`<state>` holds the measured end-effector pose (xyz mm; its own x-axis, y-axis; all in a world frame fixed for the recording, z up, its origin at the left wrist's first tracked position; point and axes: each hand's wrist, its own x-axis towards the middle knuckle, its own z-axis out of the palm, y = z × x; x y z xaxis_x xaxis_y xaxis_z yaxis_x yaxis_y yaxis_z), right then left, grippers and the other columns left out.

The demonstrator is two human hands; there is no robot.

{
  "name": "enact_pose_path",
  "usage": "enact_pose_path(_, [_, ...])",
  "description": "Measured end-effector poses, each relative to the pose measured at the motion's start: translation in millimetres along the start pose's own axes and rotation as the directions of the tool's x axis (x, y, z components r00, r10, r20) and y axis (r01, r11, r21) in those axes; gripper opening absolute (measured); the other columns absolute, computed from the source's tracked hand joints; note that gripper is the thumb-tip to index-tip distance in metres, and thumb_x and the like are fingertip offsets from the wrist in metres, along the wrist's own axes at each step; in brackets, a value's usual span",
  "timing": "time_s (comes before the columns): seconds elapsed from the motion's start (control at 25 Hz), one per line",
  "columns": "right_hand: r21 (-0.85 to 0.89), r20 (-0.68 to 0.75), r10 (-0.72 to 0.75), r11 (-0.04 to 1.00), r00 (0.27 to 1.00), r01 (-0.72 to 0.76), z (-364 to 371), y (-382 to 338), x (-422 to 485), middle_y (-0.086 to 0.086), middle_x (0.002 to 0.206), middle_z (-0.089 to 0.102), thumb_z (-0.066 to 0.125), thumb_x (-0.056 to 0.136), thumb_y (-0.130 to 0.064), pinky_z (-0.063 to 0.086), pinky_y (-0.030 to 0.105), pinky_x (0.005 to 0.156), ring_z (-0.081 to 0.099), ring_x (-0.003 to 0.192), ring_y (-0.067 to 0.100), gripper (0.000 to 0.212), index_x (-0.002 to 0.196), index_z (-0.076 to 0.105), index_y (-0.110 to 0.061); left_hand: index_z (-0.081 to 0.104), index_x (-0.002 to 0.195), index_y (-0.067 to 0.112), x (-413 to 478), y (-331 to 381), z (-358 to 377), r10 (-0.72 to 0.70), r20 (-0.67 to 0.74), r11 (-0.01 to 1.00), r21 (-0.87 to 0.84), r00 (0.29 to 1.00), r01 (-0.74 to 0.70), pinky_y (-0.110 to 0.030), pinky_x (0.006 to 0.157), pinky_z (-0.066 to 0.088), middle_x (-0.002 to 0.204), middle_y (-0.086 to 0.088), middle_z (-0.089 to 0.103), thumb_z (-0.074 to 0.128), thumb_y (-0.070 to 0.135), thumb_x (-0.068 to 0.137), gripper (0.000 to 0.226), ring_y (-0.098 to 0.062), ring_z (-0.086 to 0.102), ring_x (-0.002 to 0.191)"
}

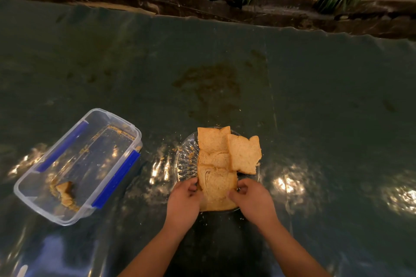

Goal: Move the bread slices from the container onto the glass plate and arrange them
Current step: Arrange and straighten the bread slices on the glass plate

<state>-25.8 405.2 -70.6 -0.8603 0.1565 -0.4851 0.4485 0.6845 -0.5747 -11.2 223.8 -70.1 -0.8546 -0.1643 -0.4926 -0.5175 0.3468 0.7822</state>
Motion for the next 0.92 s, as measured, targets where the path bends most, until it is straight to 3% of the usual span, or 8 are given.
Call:
enact_pose_path(0.08, [0.238, 0.056, 0.076, 0.967, 0.996, -0.087, 1.7, -5.6, -1.5, -0.003, 0.084, 0.066, 0.073, 0.074, -0.035, 0.057, 0.041, 0.069, 0.065, 0.079, 0.017, 0.021, 0.086, 0.063, -0.021, 0.066, 0.094, 0.043, 1.7, -1.8, -0.5, -0.002, 0.005, 1.000, -0.007, 1.000, 0.002, -0.045, 0.077, 0.058, 0.092, 0.000, 0.070, 0.058, 0.014, 0.086, 0.031, -0.015, 0.068, 0.083])
enact_pose_path(0.2, [0.448, 0.133, 0.109, 0.880, 0.985, -0.158, 1.0, -15.6, -4.3, 0.005, 0.079, 0.060, 0.073, 0.075, -0.023, 0.054, 0.031, 0.051, 0.061, 0.068, 0.018, 0.018, 0.080, 0.061, -0.011, 0.072, 0.103, 0.028, 4.2, -3.7, -1.0, -0.008, 0.021, 0.999, -0.034, 1.000, 0.009, -0.048, 0.081, 0.057, 0.090, -0.002, 0.073, 0.058, 0.018, 0.089, 0.023, -0.017, 0.069, 0.084])
enact_pose_path(0.32, [0.625, 0.229, 0.106, 0.746, 0.968, -0.230, -2.2, -25.3, -8.7, 0.007, 0.078, 0.061, 0.073, 0.076, -0.019, 0.049, 0.028, 0.047, 0.061, 0.066, 0.018, 0.015, 0.077, 0.062, -0.010, 0.072, 0.109, 0.022, 5.2, -2.3, -4.3, -0.024, 0.030, 0.992, -0.124, 0.999, 0.027, -0.047, 0.080, 0.059, 0.087, 0.001, 0.076, 0.059, 0.020, 0.093, 0.021, -0.017, 0.072, 0.083])
enact_pose_path(0.44, [0.701, 0.276, 0.056, 0.671, 0.960, -0.240, -4.5, -35.9, -15.2, 0.007, 0.077, 0.064, 0.074, 0.076, -0.017, 0.047, 0.029, 0.046, 0.063, 0.064, 0.017, 0.013, 0.077, 0.062, -0.012, 0.073, 0.101, 0.020, 6.4, 1.7, -11.4, -0.146, 0.054, 0.939, -0.308, 0.988, 0.155, -0.029, 0.062, 0.059, 0.074, 0.003, 0.077, 0.063, 0.020, 0.092, 0.014, -0.011, 0.071, 0.068])
enact_pose_path(0.52, [0.718, 0.282, 0.030, 0.657, 0.959, -0.232, -4.3, -42.7, -18.5, 0.008, 0.079, 0.066, 0.075, 0.076, -0.017, 0.047, 0.028, 0.046, 0.064, 0.066, 0.018, 0.014, 0.079, 0.062, -0.012, 0.074, 0.098, 0.017, 6.5, 1.9, -17.5, -0.229, 0.122, 0.874, -0.411, 0.966, 0.259, -0.025, 0.055, 0.054, 0.076, -0.001, 0.077, 0.067, 0.021, 0.090, 0.012, -0.013, 0.069, 0.063])
enact_pose_path(0.68, [0.732, 0.289, -0.011, 0.647, 0.957, -0.213, -5.2, -54.4, -20.3, 0.008, 0.082, 0.069, 0.075, 0.076, -0.017, 0.049, 0.029, 0.048, 0.067, 0.071, 0.022, 0.011, 0.078, 0.065, -0.013, 0.075, 0.096, 0.011, 5.8, -0.2, -28.5, -0.228, 0.260, 0.783, -0.523, 0.938, 0.335, -0.029, 0.061, 0.049, 0.082, -0.008, 0.075, 0.071, 0.019, 0.085, 0.015, -0.014, 0.062, 0.064])
enact_pose_path(0.8, [0.766, 0.319, -0.079, 0.608, 0.944, -0.208, -7.4, -62.6, -18.5, 0.006, 0.081, 0.070, 0.075, 0.077, -0.015, 0.050, 0.028, 0.049, 0.067, 0.073, 0.021, 0.010, 0.076, 0.066, -0.014, 0.077, 0.090, 0.012, 4.0, -1.3, -30.6, -0.176, 0.324, 0.730, -0.590, 0.930, 0.344, -0.033, 0.067, 0.054, 0.088, -0.009, 0.073, 0.070, 0.027, 0.081, 0.019, -0.019, 0.067, 0.077])
enact_pose_path(0.92, [0.801, 0.336, -0.149, 0.564, 0.930, -0.199, -9.6, -71.0, -13.1, 0.002, 0.077, 0.071, 0.074, 0.078, -0.015, 0.051, 0.027, 0.049, 0.067, 0.071, 0.017, 0.010, 0.079, 0.065, -0.014, 0.069, 0.110, 0.010, 4.5, -2.5, -31.4, -0.150, 0.401, 0.632, -0.664, 0.904, 0.399, -0.040, 0.079, 0.053, 0.106, -0.015, 0.074, 0.066, 0.034, 0.085, 0.035, -0.027, 0.068, 0.095])
